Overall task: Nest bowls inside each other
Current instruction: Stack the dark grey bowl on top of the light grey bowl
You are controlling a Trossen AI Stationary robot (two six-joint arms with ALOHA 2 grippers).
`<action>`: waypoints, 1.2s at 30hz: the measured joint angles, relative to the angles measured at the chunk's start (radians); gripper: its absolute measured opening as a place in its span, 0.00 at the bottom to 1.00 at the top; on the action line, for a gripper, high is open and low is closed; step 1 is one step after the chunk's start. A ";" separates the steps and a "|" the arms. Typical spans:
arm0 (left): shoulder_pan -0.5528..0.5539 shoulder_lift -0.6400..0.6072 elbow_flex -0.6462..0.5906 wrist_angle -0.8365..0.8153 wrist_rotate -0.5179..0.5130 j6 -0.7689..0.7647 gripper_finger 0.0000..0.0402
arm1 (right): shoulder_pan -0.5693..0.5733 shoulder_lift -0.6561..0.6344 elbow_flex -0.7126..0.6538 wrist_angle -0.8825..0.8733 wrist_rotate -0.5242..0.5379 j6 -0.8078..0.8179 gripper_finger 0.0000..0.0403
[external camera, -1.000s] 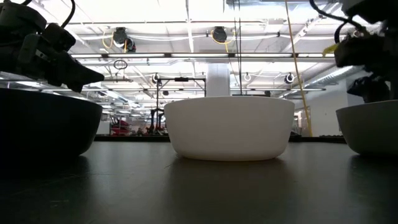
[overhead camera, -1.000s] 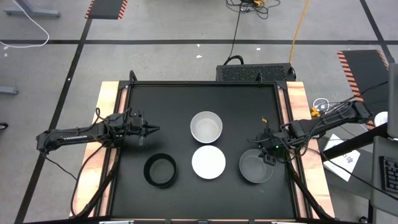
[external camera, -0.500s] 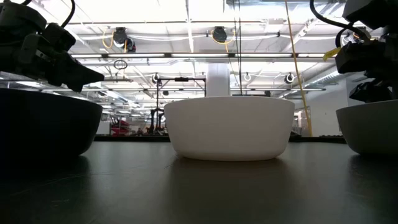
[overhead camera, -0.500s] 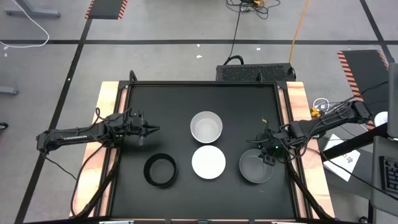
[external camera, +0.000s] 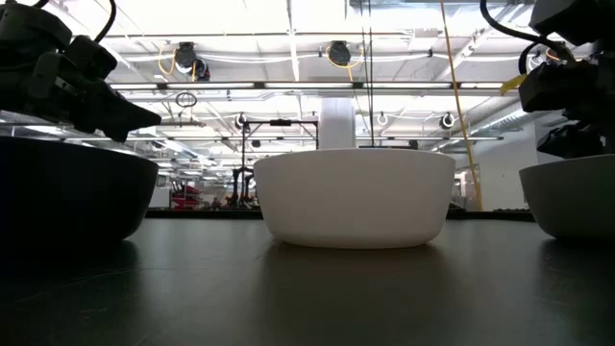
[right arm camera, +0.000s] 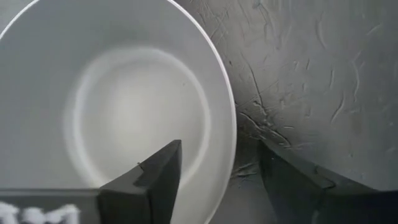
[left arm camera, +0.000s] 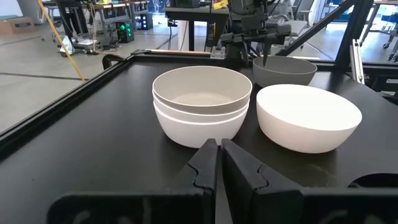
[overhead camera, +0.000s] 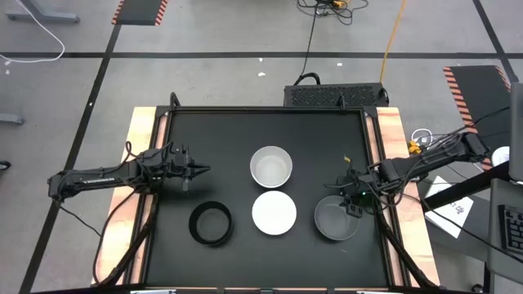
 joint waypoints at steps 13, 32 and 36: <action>0.000 0.000 0.000 0.001 0.000 0.014 0.06 | 0.000 0.000 -0.054 0.008 0.000 0.076 0.06; 0.000 0.000 0.000 0.001 0.000 0.017 0.06 | 0.000 0.000 -0.054 0.182 -0.004 0.003 0.00; 0.000 0.000 0.000 0.000 0.000 0.018 0.06 | 0.000 0.000 -0.054 0.232 -0.003 0.004 0.00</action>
